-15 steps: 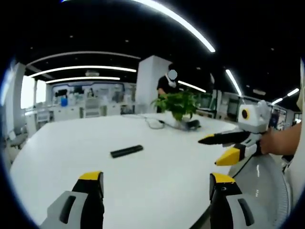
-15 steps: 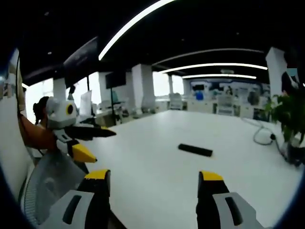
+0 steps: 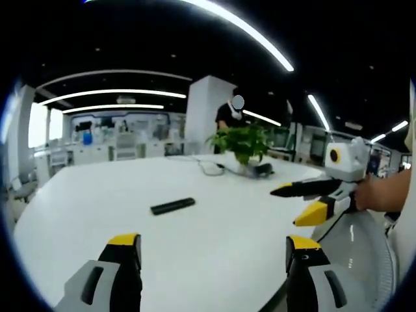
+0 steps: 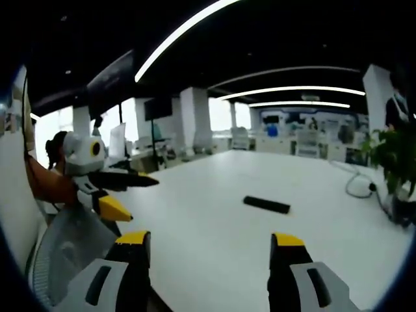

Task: Press the specified remote control buttons in sequence, fully releasing each button before pressing the next.

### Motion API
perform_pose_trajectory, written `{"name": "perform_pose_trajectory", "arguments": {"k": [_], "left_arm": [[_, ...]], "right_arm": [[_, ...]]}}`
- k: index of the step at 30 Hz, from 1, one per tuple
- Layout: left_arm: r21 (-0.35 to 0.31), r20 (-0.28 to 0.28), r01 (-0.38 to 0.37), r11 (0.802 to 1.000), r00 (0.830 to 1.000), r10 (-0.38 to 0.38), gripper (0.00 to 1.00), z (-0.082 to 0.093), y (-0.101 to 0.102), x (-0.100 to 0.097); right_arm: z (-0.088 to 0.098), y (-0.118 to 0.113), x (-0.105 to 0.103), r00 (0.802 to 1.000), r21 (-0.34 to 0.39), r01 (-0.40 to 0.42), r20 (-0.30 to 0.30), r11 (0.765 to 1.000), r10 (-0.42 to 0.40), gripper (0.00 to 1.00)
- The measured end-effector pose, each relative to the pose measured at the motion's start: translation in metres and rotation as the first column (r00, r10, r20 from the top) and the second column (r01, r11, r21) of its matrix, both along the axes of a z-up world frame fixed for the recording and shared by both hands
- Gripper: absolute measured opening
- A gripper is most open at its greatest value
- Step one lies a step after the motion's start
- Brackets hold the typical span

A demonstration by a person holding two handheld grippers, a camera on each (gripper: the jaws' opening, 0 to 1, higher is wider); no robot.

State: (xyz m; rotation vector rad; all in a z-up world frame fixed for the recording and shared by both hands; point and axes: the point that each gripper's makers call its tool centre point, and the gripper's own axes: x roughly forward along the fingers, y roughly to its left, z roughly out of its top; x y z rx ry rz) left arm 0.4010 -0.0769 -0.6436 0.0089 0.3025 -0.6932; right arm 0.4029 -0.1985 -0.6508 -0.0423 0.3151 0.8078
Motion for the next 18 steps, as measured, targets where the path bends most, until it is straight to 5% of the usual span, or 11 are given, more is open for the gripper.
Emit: {"name": "perform_pose_trajectory", "arguments": {"k": [18], "left_arm": [[-0.009, 0.000, -0.016, 1.000, 1.000, 0.016, 0.95, 0.0013, 0.0034, 0.0028]], "right_arm": [[0.0012, -0.0007, 0.0015, 1.000, 0.000, 0.000, 0.004, 1.000, 0.000, 0.73]]}}
